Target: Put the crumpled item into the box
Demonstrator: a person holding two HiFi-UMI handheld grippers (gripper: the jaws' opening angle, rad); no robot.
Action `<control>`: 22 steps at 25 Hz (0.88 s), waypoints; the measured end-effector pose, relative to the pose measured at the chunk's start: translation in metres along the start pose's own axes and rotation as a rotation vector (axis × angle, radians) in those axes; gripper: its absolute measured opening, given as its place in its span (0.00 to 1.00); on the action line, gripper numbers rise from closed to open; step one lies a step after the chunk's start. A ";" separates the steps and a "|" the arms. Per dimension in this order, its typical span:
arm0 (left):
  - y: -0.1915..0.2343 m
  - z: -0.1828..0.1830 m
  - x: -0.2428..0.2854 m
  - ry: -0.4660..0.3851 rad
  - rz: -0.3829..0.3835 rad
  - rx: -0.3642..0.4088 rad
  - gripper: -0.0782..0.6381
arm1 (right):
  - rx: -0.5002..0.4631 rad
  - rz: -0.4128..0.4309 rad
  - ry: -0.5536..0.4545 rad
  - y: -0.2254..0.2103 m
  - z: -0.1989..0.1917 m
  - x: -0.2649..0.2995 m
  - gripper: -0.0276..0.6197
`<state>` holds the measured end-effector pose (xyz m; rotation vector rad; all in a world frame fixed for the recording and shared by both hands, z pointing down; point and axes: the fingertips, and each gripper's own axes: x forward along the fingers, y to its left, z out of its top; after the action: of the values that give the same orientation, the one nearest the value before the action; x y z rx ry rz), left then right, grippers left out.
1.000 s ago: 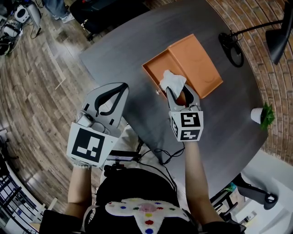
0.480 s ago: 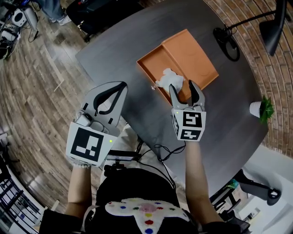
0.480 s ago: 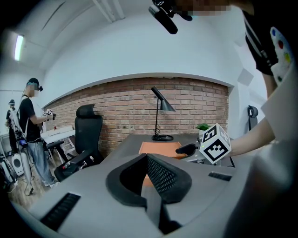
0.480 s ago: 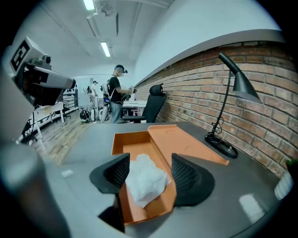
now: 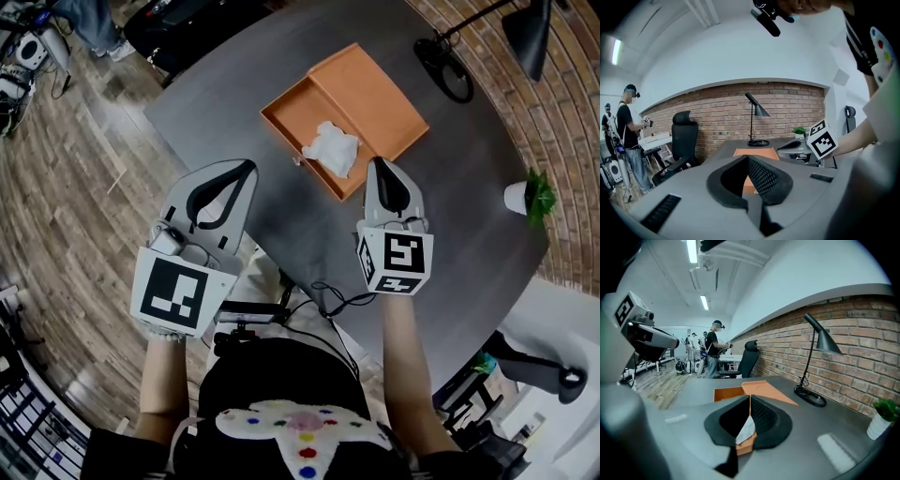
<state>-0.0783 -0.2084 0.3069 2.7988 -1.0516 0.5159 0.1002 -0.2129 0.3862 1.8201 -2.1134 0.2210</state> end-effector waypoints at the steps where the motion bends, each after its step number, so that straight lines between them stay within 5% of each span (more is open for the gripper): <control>1: -0.005 0.002 -0.002 -0.005 -0.002 0.003 0.12 | -0.009 0.003 -0.011 0.001 0.003 -0.007 0.06; 7: -0.034 0.012 -0.021 -0.025 -0.004 0.020 0.12 | -0.053 0.043 -0.063 0.010 0.022 -0.055 0.06; 22: -0.104 0.038 -0.072 -0.095 0.002 0.074 0.12 | 0.017 0.075 -0.230 0.012 0.065 -0.173 0.06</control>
<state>-0.0506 -0.0938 0.2479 2.9132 -1.0741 0.4346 0.0992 -0.0722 0.2656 1.8547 -2.3442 0.0486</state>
